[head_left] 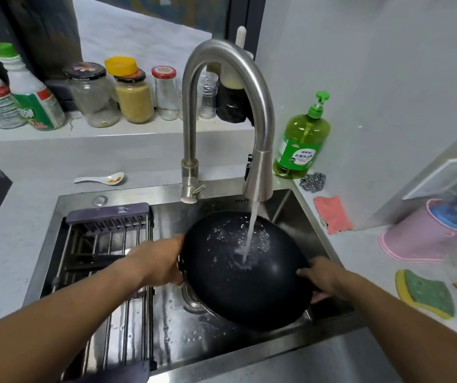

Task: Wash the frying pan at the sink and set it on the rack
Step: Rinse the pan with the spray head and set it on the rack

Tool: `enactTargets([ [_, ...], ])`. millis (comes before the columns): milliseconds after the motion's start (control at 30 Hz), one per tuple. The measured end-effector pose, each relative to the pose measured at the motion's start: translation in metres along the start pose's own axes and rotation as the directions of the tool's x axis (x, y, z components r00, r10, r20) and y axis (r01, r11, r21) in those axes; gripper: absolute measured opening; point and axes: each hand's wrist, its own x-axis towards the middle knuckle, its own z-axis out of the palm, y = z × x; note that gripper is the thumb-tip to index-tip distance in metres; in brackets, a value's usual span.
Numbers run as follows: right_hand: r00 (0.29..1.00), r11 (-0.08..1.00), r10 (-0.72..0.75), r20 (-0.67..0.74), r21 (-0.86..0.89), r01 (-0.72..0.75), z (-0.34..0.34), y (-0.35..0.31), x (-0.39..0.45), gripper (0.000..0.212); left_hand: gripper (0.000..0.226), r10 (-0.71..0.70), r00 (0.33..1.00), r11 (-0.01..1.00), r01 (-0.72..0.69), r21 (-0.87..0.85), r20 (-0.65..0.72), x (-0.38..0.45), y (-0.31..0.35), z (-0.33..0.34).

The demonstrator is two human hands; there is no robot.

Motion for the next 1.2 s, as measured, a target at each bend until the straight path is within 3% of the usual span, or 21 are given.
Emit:
enactTargets([
  [133, 0.997, 0.994, -0.075, 0.015, -0.083, 0.076, 0.03, 0.001, 0.015, 0.023, 0.064, -0.105, 0.992, 0.986, 0.114, 0.123, -0.073, -0.006, -0.007, 0.003],
  [200, 0.976, 0.948, -0.206, -0.075, -0.263, 0.18, 0.03, -0.014, 0.007, 0.018, 0.061, -0.147, 0.979, 0.976, 0.166, 0.142, -0.139, -0.012, -0.006, 0.011],
  [267, 0.908, 0.914, -0.369, -0.201, -0.255, 0.315, 0.021, -0.039, -0.013, 0.013, 0.06, -0.167, 0.968, 0.972, 0.194, 0.134, -0.186, -0.016, -0.005, 0.022],
  [333, 0.793, 0.851, -0.505, -0.341, -0.044, 0.523, 0.009, -0.07, -0.042, 0.035, 0.063, -0.185, 0.966, 0.972, 0.207, 0.109, -0.179, -0.018, -0.005, 0.03],
  [367, 0.701, 0.766, -0.571, -0.427, 0.03, 0.642, 0.001, -0.086, -0.058, 0.041, 0.066, -0.191, 0.967, 0.974, 0.208, 0.087, -0.171, -0.017, -0.005, 0.033],
  [467, 0.381, 0.443, -0.748, -0.543, 0.02, 0.897, -0.018, -0.125, -0.105, 0.039, 0.072, -0.18, 0.972, 0.979, 0.192, 0.073, -0.153, -0.015, -0.002, 0.04],
  [533, 0.312, 0.383, -0.817, -0.485, -0.051, 0.922, -0.024, -0.145, -0.128, 0.039, 0.072, -0.166, 0.972, 0.98, 0.181, 0.082, -0.163, -0.016, 0.0, 0.04],
  [633, 0.389, 0.467, -0.844, -0.369, -0.15, 0.871, -0.023, -0.169, -0.135, 0.035, 0.072, -0.172, 0.969, 0.98, 0.186, 0.068, -0.176, -0.016, -0.003, 0.034],
  [767, 0.517, 0.547, -0.796, -0.315, -0.01, 0.837, -0.014, -0.175, -0.125, 0.03, 0.078, -0.183, 0.963, 0.982, 0.189, 0.01, -0.2, -0.016, -0.01, 0.032],
  [933, 0.577, 0.565, -0.792, -0.199, 0.118, 0.817, -0.001, -0.149, -0.117, 0.023, 0.076, -0.207, 0.962, 0.978, 0.197, -0.075, -0.179, -0.016, -0.011, 0.036],
  [1067, 0.711, 0.71, -0.7, -0.071, 0.044, 0.703, 0.016, -0.102, -0.097, 0.02, 0.064, -0.217, 0.959, 0.976, 0.214, -0.038, -0.18, -0.014, -0.003, 0.039],
  [1200, 0.806, 0.756, -0.592, 0.005, 0.35, 0.553, 0.062, -0.053, -0.071, 0.018, 0.064, -0.241, 0.96, 0.97, 0.239, -0.033, -0.142, -0.014, -0.001, 0.044],
])
